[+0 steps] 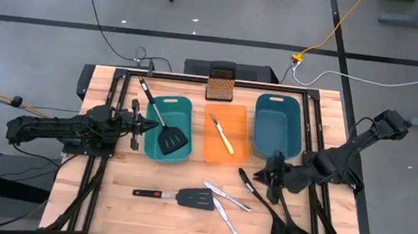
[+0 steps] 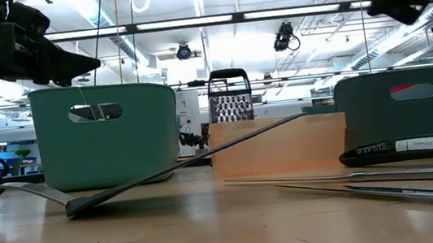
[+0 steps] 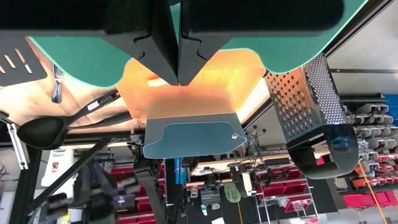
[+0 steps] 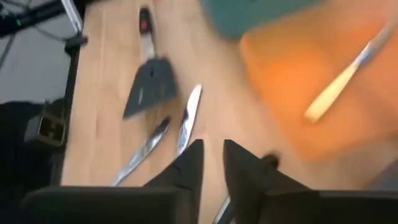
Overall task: Pick & Place Kitchen Items
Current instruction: Put the left black serving spoon into the blue bin
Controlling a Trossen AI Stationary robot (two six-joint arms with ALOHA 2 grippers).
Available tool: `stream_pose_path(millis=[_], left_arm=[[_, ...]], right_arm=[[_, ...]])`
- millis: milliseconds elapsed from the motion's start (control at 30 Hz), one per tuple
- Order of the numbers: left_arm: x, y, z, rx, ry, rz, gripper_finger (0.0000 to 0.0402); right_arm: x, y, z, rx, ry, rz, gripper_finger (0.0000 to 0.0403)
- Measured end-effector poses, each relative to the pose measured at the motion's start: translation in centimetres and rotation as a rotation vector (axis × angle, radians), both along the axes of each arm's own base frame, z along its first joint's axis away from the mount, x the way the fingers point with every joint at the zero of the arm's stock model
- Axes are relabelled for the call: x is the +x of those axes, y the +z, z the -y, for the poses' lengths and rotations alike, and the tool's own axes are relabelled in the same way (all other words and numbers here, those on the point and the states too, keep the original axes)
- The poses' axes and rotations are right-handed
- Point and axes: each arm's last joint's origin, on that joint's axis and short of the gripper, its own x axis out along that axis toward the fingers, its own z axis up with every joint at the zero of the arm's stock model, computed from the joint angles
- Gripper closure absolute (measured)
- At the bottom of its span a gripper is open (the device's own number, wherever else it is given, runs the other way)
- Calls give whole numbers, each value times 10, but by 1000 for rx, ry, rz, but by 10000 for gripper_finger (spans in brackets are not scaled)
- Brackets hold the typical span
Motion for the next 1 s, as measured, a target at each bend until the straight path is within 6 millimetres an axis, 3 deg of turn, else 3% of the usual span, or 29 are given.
stream_pose_path(millis=[267, 567, 1000], left_arm=[[0, 0, 0, -5, 0, -3, 392], [0, 0, 0, -5, 0, -3, 392], [0, 0, 0, -4, 0, -4, 392]], right_arm=[[16, -39, -18, 90, -35, -334, 246], [37, -63, -35, 2, -71, -513, 241], [45, -95, -41, -26, -125, -612, 241]])
